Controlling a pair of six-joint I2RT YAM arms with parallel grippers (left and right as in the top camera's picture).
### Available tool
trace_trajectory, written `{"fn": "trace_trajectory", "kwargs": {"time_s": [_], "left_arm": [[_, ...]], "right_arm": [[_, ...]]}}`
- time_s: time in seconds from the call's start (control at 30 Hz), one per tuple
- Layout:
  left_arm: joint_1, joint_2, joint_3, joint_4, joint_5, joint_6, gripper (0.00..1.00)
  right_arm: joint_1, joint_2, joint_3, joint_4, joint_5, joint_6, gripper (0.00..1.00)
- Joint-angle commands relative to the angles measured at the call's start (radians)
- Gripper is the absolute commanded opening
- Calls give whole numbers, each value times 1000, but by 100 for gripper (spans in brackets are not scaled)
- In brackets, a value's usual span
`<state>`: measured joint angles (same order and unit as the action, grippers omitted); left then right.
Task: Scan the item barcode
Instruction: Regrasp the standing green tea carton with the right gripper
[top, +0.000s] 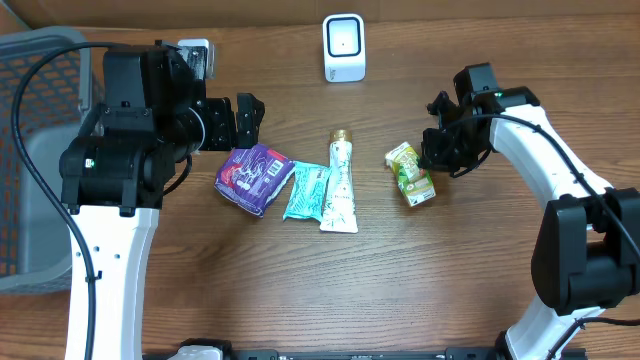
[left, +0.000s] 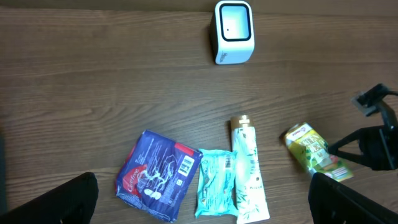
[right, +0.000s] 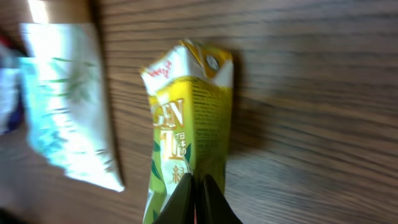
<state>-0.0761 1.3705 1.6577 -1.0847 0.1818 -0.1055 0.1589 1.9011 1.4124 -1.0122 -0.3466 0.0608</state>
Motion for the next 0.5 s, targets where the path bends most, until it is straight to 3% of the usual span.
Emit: {"fn": "trace_trajectory", "kwargs": {"time_s": [0.0,0.23,0.3,0.43,0.47], "left_arm": [[4,4,13,3,-9,-14,100],[4,4,13,3,-9,-14,100],[4,4,13,3,-9,-14,100],[4,4,13,3,-9,-14,100],[4,4,13,3,-9,-14,100]], "right_arm": [[24,-27,-34,12,190,74,4],[177,-27,-37,-3,348,134,4],[213,-27,-37,-4,358,159,19],[230,-27,-37,-5,348,202,34],[229,-27,-37,-3,342,208,44]]}}
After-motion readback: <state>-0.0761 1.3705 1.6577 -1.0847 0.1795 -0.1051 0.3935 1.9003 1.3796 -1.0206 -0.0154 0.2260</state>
